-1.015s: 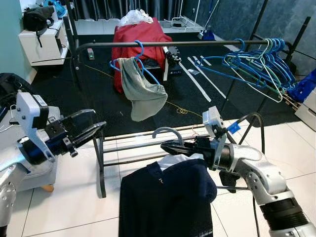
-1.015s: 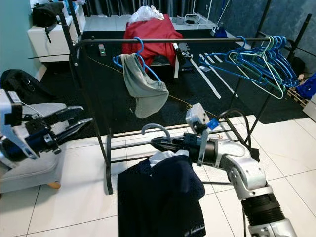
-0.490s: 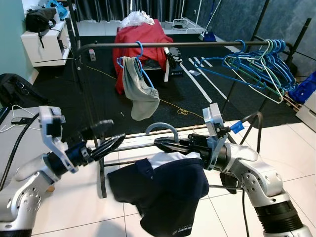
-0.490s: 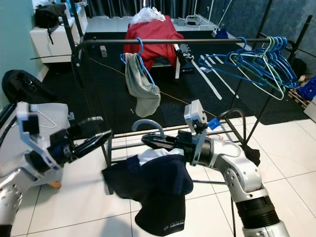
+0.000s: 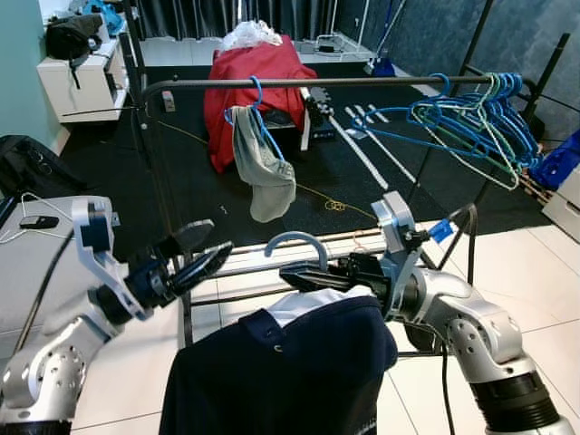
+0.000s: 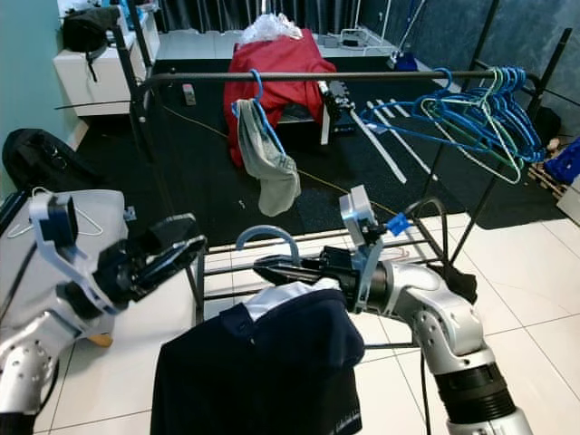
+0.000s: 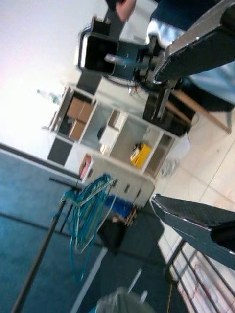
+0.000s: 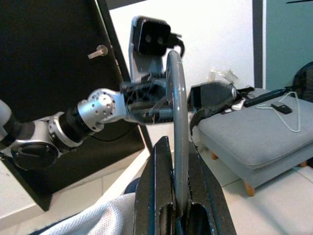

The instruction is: Hang hanger

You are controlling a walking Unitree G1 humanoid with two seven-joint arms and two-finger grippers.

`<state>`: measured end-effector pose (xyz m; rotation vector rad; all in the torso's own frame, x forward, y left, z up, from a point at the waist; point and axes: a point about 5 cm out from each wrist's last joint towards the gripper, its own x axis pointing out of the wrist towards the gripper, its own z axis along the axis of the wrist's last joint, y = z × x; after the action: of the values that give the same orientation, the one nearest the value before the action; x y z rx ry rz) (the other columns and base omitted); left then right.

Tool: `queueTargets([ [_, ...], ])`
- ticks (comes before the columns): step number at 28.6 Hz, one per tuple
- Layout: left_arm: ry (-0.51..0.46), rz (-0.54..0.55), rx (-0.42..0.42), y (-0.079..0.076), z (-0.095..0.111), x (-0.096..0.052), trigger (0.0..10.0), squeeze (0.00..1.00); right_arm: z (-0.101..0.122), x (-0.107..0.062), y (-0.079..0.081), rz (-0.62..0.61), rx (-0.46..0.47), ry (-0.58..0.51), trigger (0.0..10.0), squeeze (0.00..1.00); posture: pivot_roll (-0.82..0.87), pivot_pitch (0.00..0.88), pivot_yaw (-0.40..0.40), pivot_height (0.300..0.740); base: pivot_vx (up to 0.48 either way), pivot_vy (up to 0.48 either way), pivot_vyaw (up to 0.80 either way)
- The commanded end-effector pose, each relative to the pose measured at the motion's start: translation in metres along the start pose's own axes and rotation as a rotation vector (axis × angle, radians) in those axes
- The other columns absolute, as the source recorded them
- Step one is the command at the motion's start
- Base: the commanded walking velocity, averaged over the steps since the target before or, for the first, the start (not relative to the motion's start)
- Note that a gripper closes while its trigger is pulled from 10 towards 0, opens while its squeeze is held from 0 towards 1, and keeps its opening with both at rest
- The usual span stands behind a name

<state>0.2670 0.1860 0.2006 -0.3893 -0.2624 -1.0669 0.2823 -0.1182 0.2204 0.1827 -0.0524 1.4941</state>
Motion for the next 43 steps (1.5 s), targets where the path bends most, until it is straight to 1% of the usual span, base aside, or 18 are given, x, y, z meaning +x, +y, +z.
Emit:
queueTargets([
  [1, 0.067, -0.046, 0.003, -0.006, -0.011, 0.004, 10.0, 0.0, 0.007, -0.001, 0.005, 0.027, -0.008, -0.018, 0.0, 0.0, -0.09, 0.099, -0.036, 0.74, 0.0, 0.0, 0.0],
  [7, 0.089, -0.059, 0.038, -0.007, -0.017, 0.014, 10.0, 0.0, 0.009, 0.0, 0.006, 0.039, -0.005, -0.018, 0.0, 0.0, -0.09, 0.099, -0.036, 0.74, 0.0, 0.0, 0.0],
  [9, 0.098, -0.066, 0.035, -0.006, -0.017, 0.014, 10.0, 0.0, 0.01, 0.0, 0.007, 0.046, -0.004, -0.016, 0.0, 0.0, -0.09, 0.099, -0.036, 0.74, 0.0, 0.0, 0.0],
  [10, 0.112, -0.075, 0.034, -0.005, -0.017, 0.014, 8.1, 0.0, 0.011, 0.0, 0.008, 0.052, -0.002, -0.013, 0.0, 0.0, -0.09, 0.099, -0.036, 0.74, 0.0, 0.0, 0.0],
  [11, 0.112, -0.075, 0.034, -0.005, -0.017, 0.014, 8.1, 0.0, 0.011, 0.0, 0.008, 0.052, -0.002, -0.013, 0.0, 0.0, -0.09, 0.099, -0.036, 0.74, 0.0, 0.0, 0.0],
  [12, 0.12, -0.081, 0.032, -0.005, -0.017, 0.013, 6.7, 0.0, 0.011, 0.0, 0.008, 0.055, -0.001, -0.011, 0.0, 0.0, -0.09, 0.099, -0.036, 0.74, 0.0, 0.0, 0.0],
  [14, 0.12, -0.081, 0.032, -0.005, -0.017, 0.013, 6.7, 0.0, 0.011, 0.0, 0.008, 0.055, -0.001, -0.011, 0.0, 0.0, -0.09, 0.099, -0.036, 0.74, 0.0, 0.0, 0.0],
  [15, 0.144, -0.091, 0.032, -0.005, -0.017, 0.011, 3.6, 0.0, 0.011, -0.001, 0.009, 0.059, 0.0, -0.005, 0.0, 0.0, -0.09, 0.097, -0.033, 0.74, 0.0, 0.0, 0.0],
  [16, 0.171, -0.104, 0.031, -0.005, -0.018, 0.008, 1.5, 0.0, 0.011, -0.001, 0.009, 0.061, 0.001, -0.002, 0.0, 0.0, -0.09, 0.097, -0.032, 0.74, 0.0, 0.0, 0.0],
  [17, 0.189, -0.114, 0.03, -0.005, -0.019, 0.007, 0.0, 0.0, 0.011, -0.002, 0.009, 0.062, 0.003, 0.0, 0.0, 0.0, -0.09, 0.096, -0.032, 0.74, 0.0, 0.0, 0.0],
  [20, 0.221, -0.132, 0.036, -0.007, -0.022, 0.005, 0.0, 0.0, 0.011, -0.002, 0.01, 0.063, 0.004, 0.004, 0.0, 0.0, -0.09, 0.097, -0.031, 0.74, 0.0, 0.0, 0.0],
  [26, 0.276, -0.191, 0.013, -0.013, -0.027, 0.004, 0.0, 0.0, 0.012, -0.002, 0.009, 0.065, 0.006, 0.009, 0.0, 0.0, -0.09, 0.096, -0.032, 0.74, 0.0, 0.0, 0.0],
  [32, 0.273, -0.216, -0.016, -0.014, -0.024, 0.004, 0.0, 0.0, 0.013, -0.003, 0.009, 0.063, 0.004, 0.01, 0.0, 0.0, -0.09, 0.094, -0.033, 0.74, 0.0, 0.0, 0.0],
  [36, 0.269, -0.224, -0.02, -0.014, -0.023, 0.004, 0.0, 0.0, 0.013, -0.003, 0.009, 0.062, 0.005, 0.01, 0.0, 0.0, -0.09, 0.095, -0.033, 0.74, 0.0, 0.0, 0.0],
  [40, 0.248, -0.206, -0.004, -0.012, -0.021, 0.005, 0.0, 0.0, 0.013, -0.002, 0.009, 0.06, 0.004, 0.01, 0.0, 0.0, -0.09, 0.095, -0.032, 0.74, 0.0, 0.0, 0.0],
  [41, 0.225, -0.162, 0.028, -0.007, -0.019, 0.006, 2.7, 0.0, 0.013, -0.003, 0.008, 0.058, 0.003, 0.01, 0.0, 0.0, -0.09, 0.095, -0.031, 0.74, 0.0, 0.0, 0.0],
  [42, 0.225, -0.162, 0.028, -0.007, -0.019, 0.006, 2.7, 0.0, 0.013, -0.003, 0.008, 0.058, 0.003, 0.01, 0.0, 0.0, -0.09, 0.095, -0.031, 0.74, 0.0, 0.0, 0.0],
  [43, 0.193, -0.136, 0.033, -0.003, -0.016, 0.007, 10.0, 0.64, 0.013, -0.003, 0.008, 0.054, 0.001, 0.009, 0.0, 0.0, -0.09, 0.095, -0.031, 0.74, 0.0, 0.0, 0.0],
])
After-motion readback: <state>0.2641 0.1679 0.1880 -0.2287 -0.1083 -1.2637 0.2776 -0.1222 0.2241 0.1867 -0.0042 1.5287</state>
